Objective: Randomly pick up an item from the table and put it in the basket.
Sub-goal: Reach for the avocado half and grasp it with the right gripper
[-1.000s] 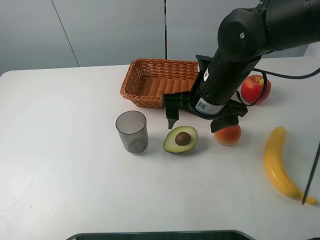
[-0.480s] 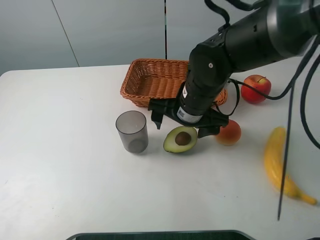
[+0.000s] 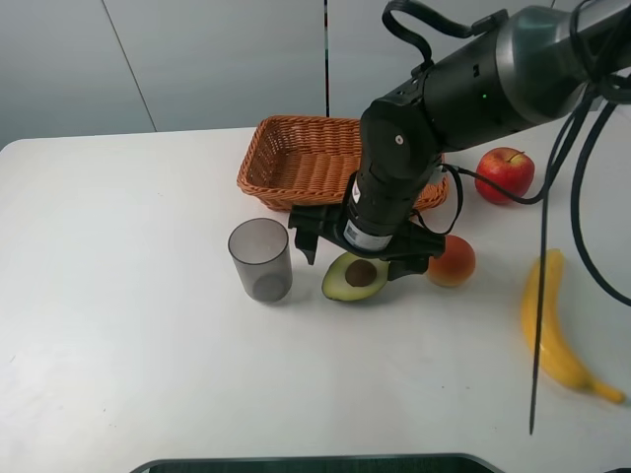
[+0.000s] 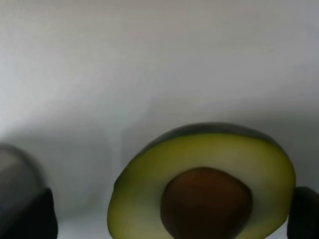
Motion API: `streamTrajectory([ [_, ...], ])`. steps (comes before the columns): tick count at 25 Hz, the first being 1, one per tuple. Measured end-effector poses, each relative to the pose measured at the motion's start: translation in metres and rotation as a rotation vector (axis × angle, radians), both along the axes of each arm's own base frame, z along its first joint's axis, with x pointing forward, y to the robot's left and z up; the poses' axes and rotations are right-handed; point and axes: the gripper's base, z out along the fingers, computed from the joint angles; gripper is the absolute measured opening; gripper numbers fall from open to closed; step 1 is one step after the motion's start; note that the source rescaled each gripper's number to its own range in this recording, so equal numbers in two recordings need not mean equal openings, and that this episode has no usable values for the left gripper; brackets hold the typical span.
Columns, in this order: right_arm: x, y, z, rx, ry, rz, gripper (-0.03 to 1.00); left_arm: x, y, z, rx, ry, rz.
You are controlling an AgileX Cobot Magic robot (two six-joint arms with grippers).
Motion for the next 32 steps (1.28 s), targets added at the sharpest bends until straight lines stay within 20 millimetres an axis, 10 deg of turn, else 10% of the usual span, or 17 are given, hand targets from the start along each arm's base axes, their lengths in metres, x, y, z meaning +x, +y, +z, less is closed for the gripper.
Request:
streamTrajectory([
  [32, 0.005, -0.001, -0.025, -0.078, -0.01, 0.073, 1.0, 0.0, 0.0, 0.0, 0.002, 0.0, -0.001],
])
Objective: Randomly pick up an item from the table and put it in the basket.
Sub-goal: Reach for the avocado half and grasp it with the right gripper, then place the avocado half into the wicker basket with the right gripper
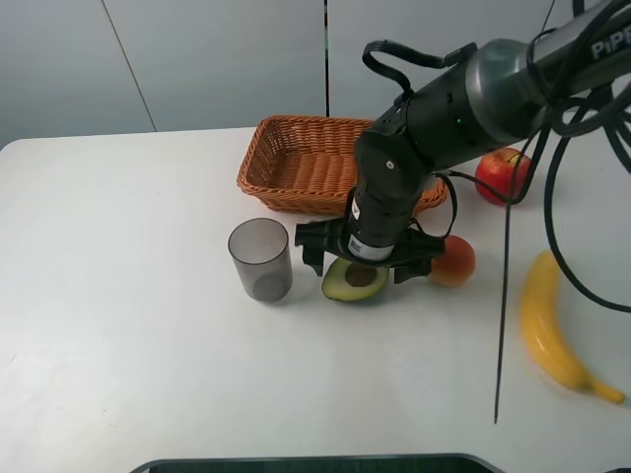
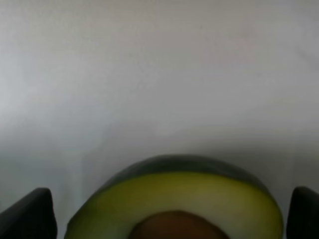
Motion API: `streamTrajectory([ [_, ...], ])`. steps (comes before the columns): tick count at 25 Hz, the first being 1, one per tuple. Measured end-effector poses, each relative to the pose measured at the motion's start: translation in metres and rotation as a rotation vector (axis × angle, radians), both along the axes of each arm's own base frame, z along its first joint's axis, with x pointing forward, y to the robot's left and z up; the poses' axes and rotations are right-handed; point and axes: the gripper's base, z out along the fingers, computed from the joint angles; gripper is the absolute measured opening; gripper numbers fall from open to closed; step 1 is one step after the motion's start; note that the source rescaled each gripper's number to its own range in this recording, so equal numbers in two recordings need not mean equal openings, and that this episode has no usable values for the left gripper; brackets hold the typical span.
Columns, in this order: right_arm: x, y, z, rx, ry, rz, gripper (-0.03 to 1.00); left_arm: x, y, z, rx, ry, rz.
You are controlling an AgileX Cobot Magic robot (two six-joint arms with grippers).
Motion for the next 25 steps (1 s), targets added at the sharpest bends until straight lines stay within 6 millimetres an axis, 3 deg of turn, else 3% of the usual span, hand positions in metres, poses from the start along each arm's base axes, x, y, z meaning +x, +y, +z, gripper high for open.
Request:
streamTrajectory([
  [2, 0.0, 0.0, -0.0027, -0.004, 0.004, 0.002, 0.98, 0.0, 0.0, 0.0, 0.0, 0.0, 0.0],
  [4, 0.0, 0.0001, -0.0035, -0.004, 0.005, 0.002, 0.82, 0.0, 0.0, 0.0, 0.002, 0.0, -0.001],
  [5, 0.0, 0.0001, -0.0035, -0.005, 0.005, 0.002, 0.57, 0.0, 0.0, 0.0, 0.003, 0.0, -0.002],
  [6, 0.0, 0.0001, -0.0035, -0.005, 0.005, 0.002, 0.13, 0.0, 0.0, 0.0, 0.003, 0.0, -0.002],
  [7, 0.0, 0.0001, -0.0035, -0.005, 0.005, 0.002, 0.0, 0.0, 0.0, 0.0, 0.003, 0.0, -0.002],
  [25, 0.0013, 0.0014, 0.0034, 0.015, -0.022, 0.029, 0.0, 0.0, 0.0, 0.0, 0.0, 0.0, 0.0],
])
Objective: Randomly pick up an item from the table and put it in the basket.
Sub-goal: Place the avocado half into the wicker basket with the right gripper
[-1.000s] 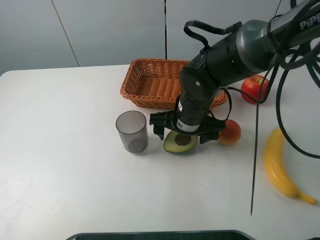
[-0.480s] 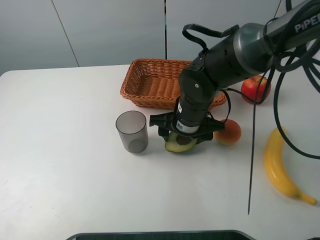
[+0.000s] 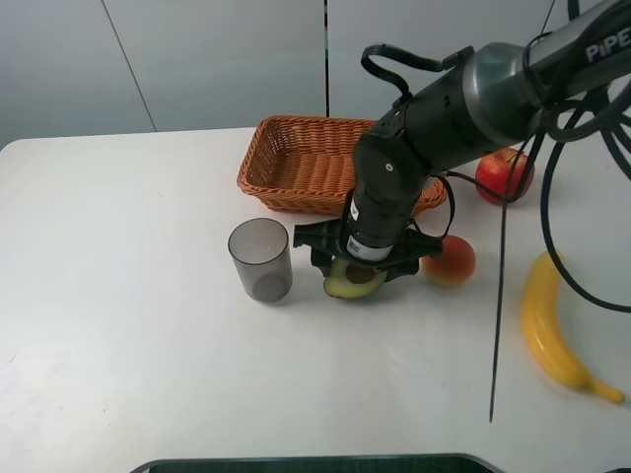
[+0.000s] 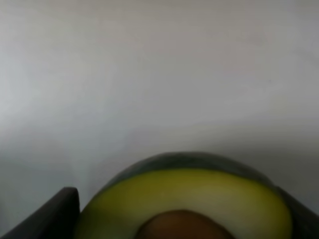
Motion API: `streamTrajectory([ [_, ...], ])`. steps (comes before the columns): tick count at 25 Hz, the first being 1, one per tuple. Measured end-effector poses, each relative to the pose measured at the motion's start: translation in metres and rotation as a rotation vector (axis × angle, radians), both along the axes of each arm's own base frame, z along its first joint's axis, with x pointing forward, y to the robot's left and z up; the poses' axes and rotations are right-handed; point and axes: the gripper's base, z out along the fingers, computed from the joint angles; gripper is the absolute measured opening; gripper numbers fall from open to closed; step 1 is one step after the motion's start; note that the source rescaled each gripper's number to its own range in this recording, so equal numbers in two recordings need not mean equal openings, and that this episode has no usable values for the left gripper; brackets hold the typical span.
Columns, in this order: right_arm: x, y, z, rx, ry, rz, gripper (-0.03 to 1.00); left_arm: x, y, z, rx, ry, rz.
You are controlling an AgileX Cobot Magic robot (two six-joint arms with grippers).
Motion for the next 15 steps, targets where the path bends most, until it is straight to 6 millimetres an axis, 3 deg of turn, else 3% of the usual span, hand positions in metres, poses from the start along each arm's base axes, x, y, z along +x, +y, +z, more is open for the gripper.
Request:
streamTrajectory([
  [10, 0.004, 0.0, 0.079, 0.08, -0.14, 0.096, 0.0, 0.0, 0.0, 0.0, 0.0, 0.0, 0.0],
  [15, 0.021, -0.002, 0.104, 0.101, -0.213, 0.134, 0.0, 0.0, 0.0, 0.0, 0.0, 0.0, 0.0],
])
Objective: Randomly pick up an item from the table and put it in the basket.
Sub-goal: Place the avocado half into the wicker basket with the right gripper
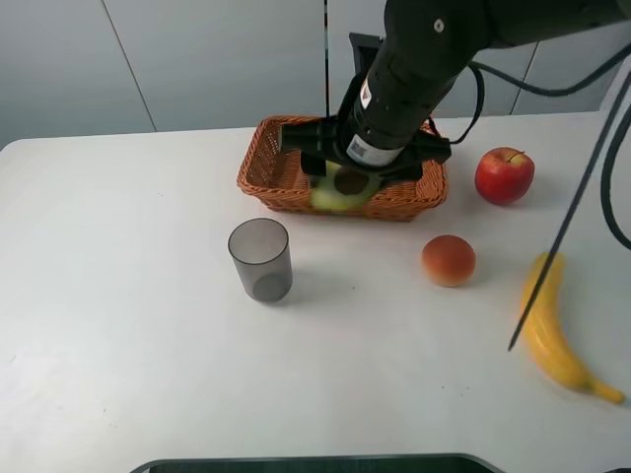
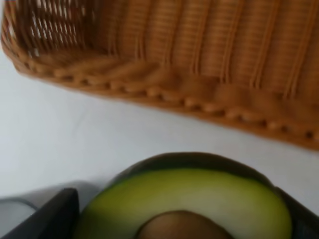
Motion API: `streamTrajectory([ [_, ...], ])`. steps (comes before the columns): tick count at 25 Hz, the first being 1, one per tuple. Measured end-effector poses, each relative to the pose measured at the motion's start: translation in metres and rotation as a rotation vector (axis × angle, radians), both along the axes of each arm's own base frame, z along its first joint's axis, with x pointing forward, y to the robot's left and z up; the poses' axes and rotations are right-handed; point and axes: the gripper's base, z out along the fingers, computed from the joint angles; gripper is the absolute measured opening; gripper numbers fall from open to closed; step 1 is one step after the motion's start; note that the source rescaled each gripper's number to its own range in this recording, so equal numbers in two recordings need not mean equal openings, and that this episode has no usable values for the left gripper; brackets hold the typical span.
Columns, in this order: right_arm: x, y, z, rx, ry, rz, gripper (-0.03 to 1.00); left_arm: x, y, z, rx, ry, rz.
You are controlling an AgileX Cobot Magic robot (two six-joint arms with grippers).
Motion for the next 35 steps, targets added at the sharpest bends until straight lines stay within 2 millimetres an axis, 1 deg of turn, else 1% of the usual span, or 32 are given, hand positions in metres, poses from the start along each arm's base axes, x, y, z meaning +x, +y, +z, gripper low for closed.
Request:
streamTrajectory([
  [6, 0.021, -0.02, 0.006, 0.004, -0.038, -0.05, 0.0, 0.0, 0.0, 0.0, 0.0, 0.0, 0.0],
  [12, 0.047, -0.043, 0.011, 0.008, -0.167, -0.068, 0.0, 0.0, 0.0, 0.0, 0.0, 0.0, 0.0],
  [14, 0.055, -0.05, 0.009, 0.001, -0.191, -0.075, 0.0, 0.0, 0.0, 0.0, 0.0, 0.0, 0.0],
  [18, 0.067, -0.055, -0.01, -0.021, -0.197, -0.07, 0.0, 0.0, 0.0, 0.0, 0.0, 0.0, 0.0],
  [22, 0.074, -0.05, -0.032, -0.013, -0.188, -0.057, 0.0, 0.0, 0.0, 0.0, 0.0, 0.0, 0.0],
  [26, 0.078, -0.047, -0.051, -0.021, -0.164, -0.05, 0.0, 0.0, 0.0, 0.0, 0.0, 0.0, 0.0],
  [28, 0.078, -0.047, -0.055, -0.027, -0.155, -0.05, 0.0, 0.0, 0.0, 0.0, 0.0, 0.0, 0.0],
  [31, 0.078, -0.047, -0.056, -0.025, -0.156, -0.049, 0.01, 0.0, 0.0, 0.0, 0.0, 0.0, 0.0],
  [32, 0.078, -0.047, -0.056, -0.024, -0.155, -0.05, 0.26, 0.0, 0.0, 0.0, 0.0, 0.0, 0.0],
  [33, 0.078, -0.047, -0.056, -0.025, -0.152, -0.052, 0.67, 0.0, 0.0, 0.0, 0.0, 0.0, 0.0],
  [34, 0.078, -0.047, -0.056, -0.029, -0.149, -0.051, 0.83, 0.0, 0.0, 0.0, 0.0, 0.0, 0.0],
  [35, 0.077, -0.048, -0.056, -0.036, -0.143, -0.051, 0.92, 0.0, 0.0, 0.0, 0.0, 0.0, 0.0],
])
